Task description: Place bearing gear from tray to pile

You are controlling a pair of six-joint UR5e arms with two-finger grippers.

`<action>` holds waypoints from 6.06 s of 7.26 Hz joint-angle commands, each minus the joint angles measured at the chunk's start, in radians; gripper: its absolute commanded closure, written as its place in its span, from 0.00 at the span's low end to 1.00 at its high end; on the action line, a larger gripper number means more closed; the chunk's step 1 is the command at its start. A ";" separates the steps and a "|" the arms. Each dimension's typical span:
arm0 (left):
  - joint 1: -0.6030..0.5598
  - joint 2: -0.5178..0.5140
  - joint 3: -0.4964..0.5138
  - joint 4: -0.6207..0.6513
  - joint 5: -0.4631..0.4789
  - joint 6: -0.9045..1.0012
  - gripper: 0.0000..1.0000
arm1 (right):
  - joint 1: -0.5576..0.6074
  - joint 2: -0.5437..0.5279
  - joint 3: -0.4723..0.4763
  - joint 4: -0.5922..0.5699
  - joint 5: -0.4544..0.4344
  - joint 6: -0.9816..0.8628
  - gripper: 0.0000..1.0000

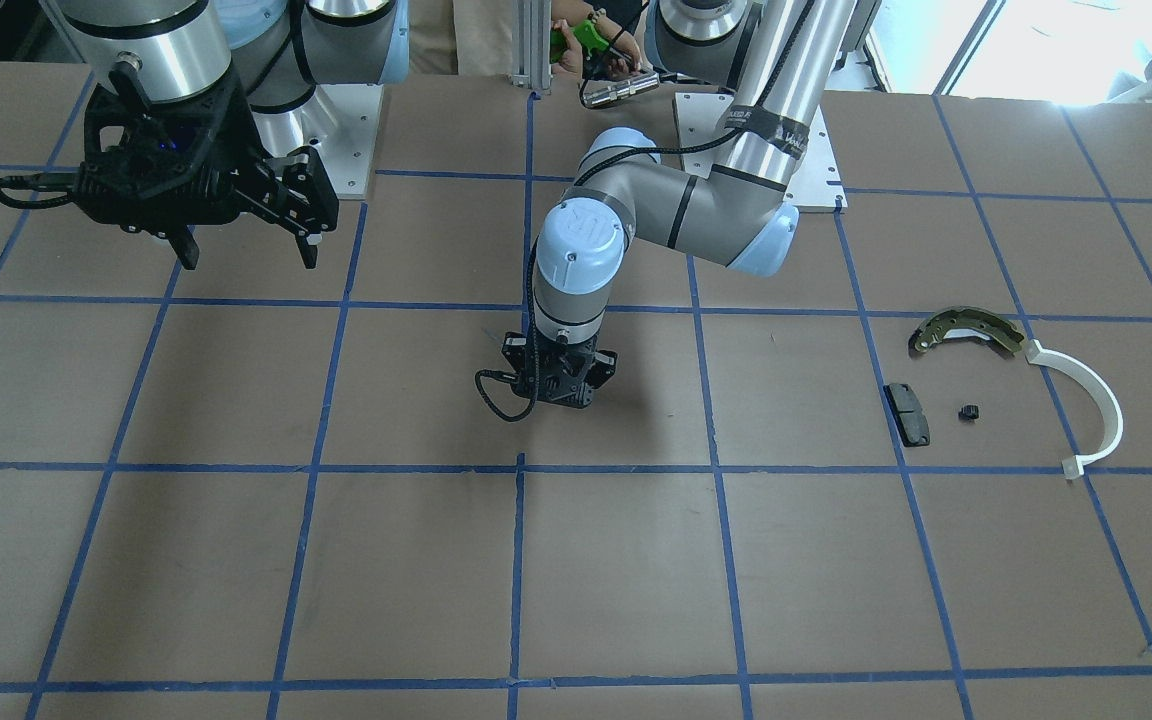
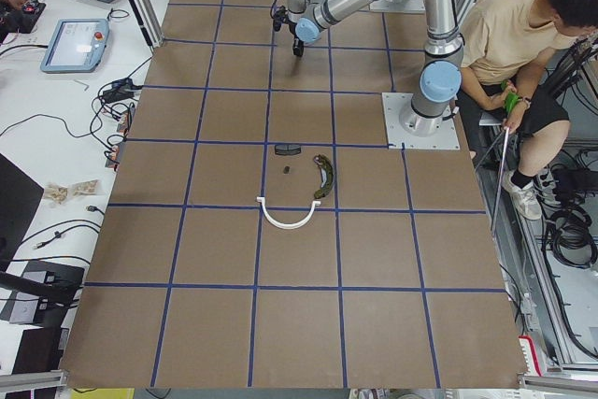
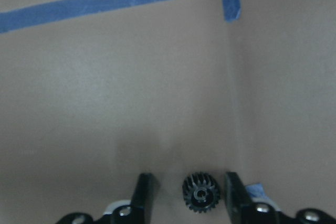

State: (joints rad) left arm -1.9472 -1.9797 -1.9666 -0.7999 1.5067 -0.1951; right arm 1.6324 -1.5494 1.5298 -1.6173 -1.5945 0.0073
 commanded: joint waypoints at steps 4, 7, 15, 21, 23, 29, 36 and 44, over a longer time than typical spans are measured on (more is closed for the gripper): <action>0.210 0.071 0.197 -0.335 -0.002 0.208 1.00 | -0.019 0.000 0.004 0.002 0.021 -0.004 0.00; 0.546 0.136 0.242 -0.561 0.107 0.568 1.00 | -0.017 -0.001 0.006 0.002 0.022 -0.003 0.00; 1.018 0.059 0.109 -0.297 0.170 1.076 1.00 | -0.017 -0.003 0.016 0.000 0.024 -0.001 0.00; 1.024 0.018 0.123 -0.260 0.170 1.105 1.00 | -0.017 -0.003 0.016 0.000 0.025 -0.001 0.00; 1.024 0.016 0.114 -0.262 0.173 1.105 0.95 | -0.017 -0.003 0.016 0.000 0.025 -0.001 0.00; 0.996 0.086 0.123 -0.335 0.199 1.100 0.00 | -0.016 -0.003 0.018 0.000 0.025 -0.001 0.00; 0.623 0.372 0.127 -0.493 0.063 0.580 0.00 | -0.016 -0.003 0.018 -0.009 0.024 -0.001 0.00; 0.393 0.547 0.230 -0.778 0.046 0.345 0.00 | -0.017 -0.003 0.018 -0.009 0.024 -0.003 0.00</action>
State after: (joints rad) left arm -1.5527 -1.4404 -1.7486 -1.5497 1.5523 0.1542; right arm 1.6154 -1.5517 1.5478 -1.6219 -1.5707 0.0063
